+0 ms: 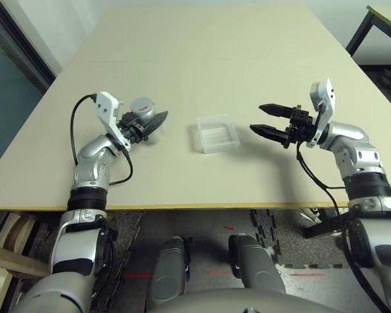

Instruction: Pour the medicine from the bottle into the box.

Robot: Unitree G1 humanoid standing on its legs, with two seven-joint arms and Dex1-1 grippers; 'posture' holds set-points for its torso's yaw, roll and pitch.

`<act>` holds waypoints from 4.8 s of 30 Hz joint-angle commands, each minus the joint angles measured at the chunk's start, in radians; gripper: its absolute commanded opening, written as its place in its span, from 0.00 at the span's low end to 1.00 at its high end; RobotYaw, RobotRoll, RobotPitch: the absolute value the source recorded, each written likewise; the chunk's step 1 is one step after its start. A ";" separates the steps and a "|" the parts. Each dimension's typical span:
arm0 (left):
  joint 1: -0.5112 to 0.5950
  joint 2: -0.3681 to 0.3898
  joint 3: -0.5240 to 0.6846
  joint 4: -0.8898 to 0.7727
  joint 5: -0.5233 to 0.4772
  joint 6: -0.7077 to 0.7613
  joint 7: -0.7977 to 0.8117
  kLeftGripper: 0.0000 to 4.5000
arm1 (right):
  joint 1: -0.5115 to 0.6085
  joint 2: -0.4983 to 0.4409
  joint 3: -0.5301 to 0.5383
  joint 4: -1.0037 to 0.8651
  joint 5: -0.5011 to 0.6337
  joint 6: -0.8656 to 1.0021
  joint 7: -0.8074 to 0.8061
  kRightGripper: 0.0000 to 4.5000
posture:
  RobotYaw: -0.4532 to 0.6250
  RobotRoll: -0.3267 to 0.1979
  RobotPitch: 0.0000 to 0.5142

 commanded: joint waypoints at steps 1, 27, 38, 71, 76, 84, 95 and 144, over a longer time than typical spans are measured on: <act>-0.049 -0.018 -0.040 -0.013 -0.011 0.061 -0.031 0.60 | -0.044 0.012 0.025 -0.037 0.023 0.074 0.015 1.00 | 0.27 0.62 0.20; -0.222 -0.142 -0.171 0.140 0.068 0.027 -0.122 0.60 | -0.262 0.147 0.122 0.117 -0.046 0.116 0.033 1.00 | 0.24 0.62 0.17; -0.239 -0.160 -0.172 0.170 0.084 0.006 -0.130 0.60 | -0.296 0.202 0.141 0.164 -0.076 0.090 0.037 1.00 | 0.24 0.62 0.15; -0.241 -0.152 -0.162 0.162 0.071 0.032 -0.162 0.60 | -0.358 0.230 0.161 0.334 -0.128 -0.063 0.168 0.57 | 0.25 0.62 0.19; -0.253 -0.148 -0.152 0.166 0.065 0.046 -0.185 0.60 | -0.404 0.245 0.149 0.428 -0.108 -0.096 0.317 0.57 | 0.25 0.62 0.20; -0.257 -0.144 -0.142 0.160 0.060 0.059 -0.197 0.60 | -0.492 0.292 0.114 0.596 -0.107 -0.176 0.380 0.57 | 0.27 0.62 0.22; -0.247 -0.142 -0.141 0.136 0.056 0.075 -0.201 0.60 | -0.530 0.303 0.057 0.695 -0.153 -0.203 0.301 1.00 | 0.27 0.62 0.22; -0.272 -0.148 -0.143 0.176 0.058 0.038 -0.200 0.60 | -0.507 0.176 0.006 0.747 -0.234 -0.245 0.132 1.00 | 0.26 0.62 0.18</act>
